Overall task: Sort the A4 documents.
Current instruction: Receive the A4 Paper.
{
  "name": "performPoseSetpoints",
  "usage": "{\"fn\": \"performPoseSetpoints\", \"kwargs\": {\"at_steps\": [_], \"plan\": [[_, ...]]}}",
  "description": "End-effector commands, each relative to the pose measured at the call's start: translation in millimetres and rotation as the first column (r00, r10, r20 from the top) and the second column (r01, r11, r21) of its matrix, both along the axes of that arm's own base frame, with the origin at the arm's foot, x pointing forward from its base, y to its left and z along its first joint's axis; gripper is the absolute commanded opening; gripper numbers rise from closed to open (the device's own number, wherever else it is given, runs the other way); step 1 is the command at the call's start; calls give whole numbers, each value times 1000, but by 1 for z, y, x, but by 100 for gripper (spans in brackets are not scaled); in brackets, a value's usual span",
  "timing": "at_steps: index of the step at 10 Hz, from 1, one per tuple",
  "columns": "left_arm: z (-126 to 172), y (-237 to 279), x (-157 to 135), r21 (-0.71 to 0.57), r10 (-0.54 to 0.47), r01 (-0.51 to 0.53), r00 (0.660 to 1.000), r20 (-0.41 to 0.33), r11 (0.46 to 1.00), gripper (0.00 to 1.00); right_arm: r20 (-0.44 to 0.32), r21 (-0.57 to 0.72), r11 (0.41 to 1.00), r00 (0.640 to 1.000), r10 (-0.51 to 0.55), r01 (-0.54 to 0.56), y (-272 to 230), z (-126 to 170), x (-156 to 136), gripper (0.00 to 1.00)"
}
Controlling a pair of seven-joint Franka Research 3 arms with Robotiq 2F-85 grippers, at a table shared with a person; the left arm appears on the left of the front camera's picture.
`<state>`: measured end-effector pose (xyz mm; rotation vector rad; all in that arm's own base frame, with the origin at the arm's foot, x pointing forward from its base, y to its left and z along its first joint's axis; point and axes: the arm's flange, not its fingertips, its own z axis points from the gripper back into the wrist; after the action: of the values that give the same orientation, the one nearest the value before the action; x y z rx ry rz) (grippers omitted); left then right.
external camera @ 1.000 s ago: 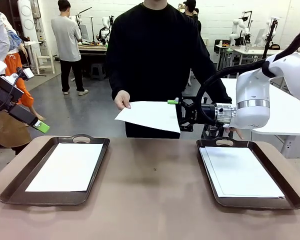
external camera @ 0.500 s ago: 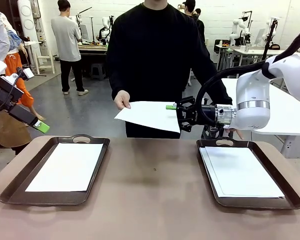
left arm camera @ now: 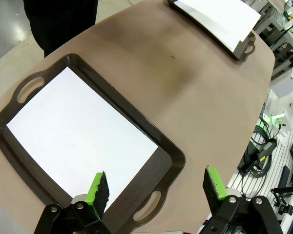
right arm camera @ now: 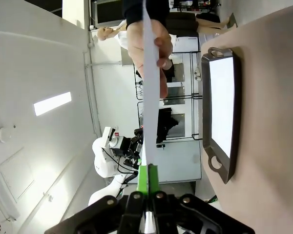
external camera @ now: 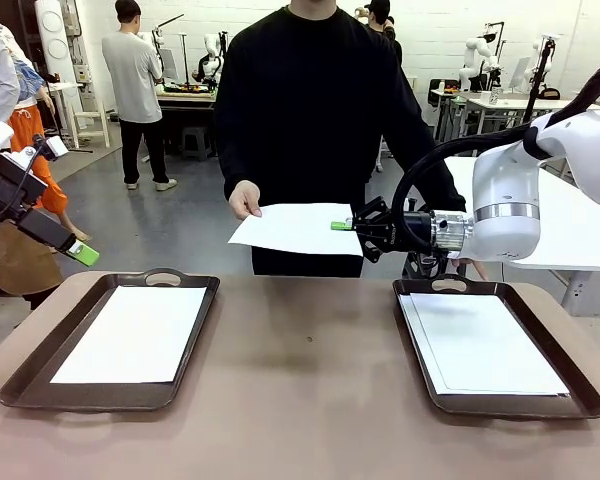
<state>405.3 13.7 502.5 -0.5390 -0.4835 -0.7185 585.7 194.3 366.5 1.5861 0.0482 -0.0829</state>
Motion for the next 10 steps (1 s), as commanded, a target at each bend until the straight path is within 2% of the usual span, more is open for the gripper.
{"fn": "performPoseSetpoints", "kwargs": {"at_steps": [1,5,6,7,10], "plan": [[0,0,0,0,-3,3,1000,3,1000,100,-17,6,1000,1000,22,-22,0,1,3,0],[0,0,0,0,-3,3,1000,3,1000,100,22,20,1000,1000,21,-22,-5,11,-1,0],[0,0,0,0,-3,3,1000,3,1000,100,33,20,998,998,59,-59,-7,14,-2,0],[0,0,0,0,-3,3,1000,3,1000,100,7,14,1000,1000,11,-11,-1,5,-1,0],[0,0,0,0,-3,3,1000,3,1000,100,7,14,1000,1000,11,-11,-1,5,-1,0]]}}
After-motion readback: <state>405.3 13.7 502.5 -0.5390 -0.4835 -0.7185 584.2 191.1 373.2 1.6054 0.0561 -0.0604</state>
